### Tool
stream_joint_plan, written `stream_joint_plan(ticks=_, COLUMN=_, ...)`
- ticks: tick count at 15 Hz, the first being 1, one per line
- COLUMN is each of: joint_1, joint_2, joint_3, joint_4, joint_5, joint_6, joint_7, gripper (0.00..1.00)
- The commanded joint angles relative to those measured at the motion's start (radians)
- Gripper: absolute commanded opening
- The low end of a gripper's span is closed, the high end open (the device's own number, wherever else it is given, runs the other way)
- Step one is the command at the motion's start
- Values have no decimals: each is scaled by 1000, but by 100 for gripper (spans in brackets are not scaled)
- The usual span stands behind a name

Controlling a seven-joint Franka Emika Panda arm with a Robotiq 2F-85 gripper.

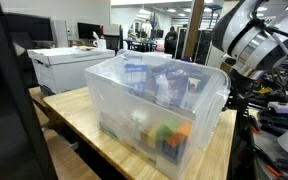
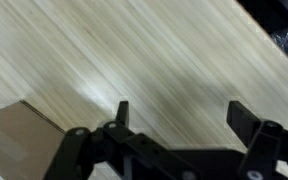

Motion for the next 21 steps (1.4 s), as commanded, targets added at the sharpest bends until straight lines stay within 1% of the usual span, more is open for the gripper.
stream_joint_plan(ticks=1, joint_1=-153, joint_2=-78, joint_3=212, joint_4=-5, joint_5=-82, joint_6=0, joint_7=0, gripper=100)
stream_joint_plan(ticks=3, joint_1=-171, joint_2=-113, joint_3=259, joint_4=-13, joint_5=-116, joint_6=0, joint_7=0, gripper=100)
stream_joint_plan(ticks=4, joint_1=-192, joint_2=-131, joint_3=290, joint_4=-11, joint_5=-135, joint_6=0, joint_7=0, gripper=100)
stream_joint_plan(ticks=5, joint_1=-240, joint_2=-153, joint_3=344, joint_4=-3, joint_5=-152, joint_6=0, joint_7=0, gripper=100)
stream_joint_plan(ticks=6, joint_1=-252, joint_2=-180, joint_3=364, joint_4=-3, joint_5=-166, joint_6=0, joint_7=0, gripper=100)
stream_joint_plan(ticks=7, joint_1=-235, joint_2=-199, joint_3=354, joint_4=-13, joint_5=-184, joint_6=0, joint_7=0, gripper=100)
stream_joint_plan(ticks=9, joint_1=-247, joint_2=-232, joint_3=364, joint_4=-4, joint_5=-212, joint_6=0, joint_7=0, gripper=100)
stream_joint_plan(ticks=10, joint_1=-234, joint_2=-245, joint_3=348, joint_4=-2, joint_5=-222, joint_6=0, joint_7=0, gripper=100)
stream_joint_plan(ticks=11, joint_1=-212, joint_2=-242, joint_3=316, joint_4=-6, joint_5=-230, joint_6=0, joint_7=0, gripper=100)
stream_joint_plan(ticks=12, joint_1=-163, joint_2=-250, joint_3=265, joint_4=-18, joint_5=-231, joint_6=0, joint_7=0, gripper=100)
stream_joint_plan(ticks=14, joint_1=-143, joint_2=-242, joint_3=213, joint_4=-8, joint_5=-224, joint_6=0, joint_7=0, gripper=100)
stream_joint_plan(ticks=15, joint_1=-125, joint_2=-230, joint_3=173, joint_4=-1, joint_5=-216, joint_6=0, joint_7=0, gripper=100)
stream_joint_plan(ticks=17, joint_1=-71, joint_2=-216, joint_3=93, joint_4=11, joint_5=-213, joint_6=6, joint_7=0, gripper=100)
stream_joint_plan(ticks=21, joint_1=90, joint_2=-216, joint_3=-102, joint_4=51, joint_5=-206, joint_6=9, joint_7=0, gripper=100)
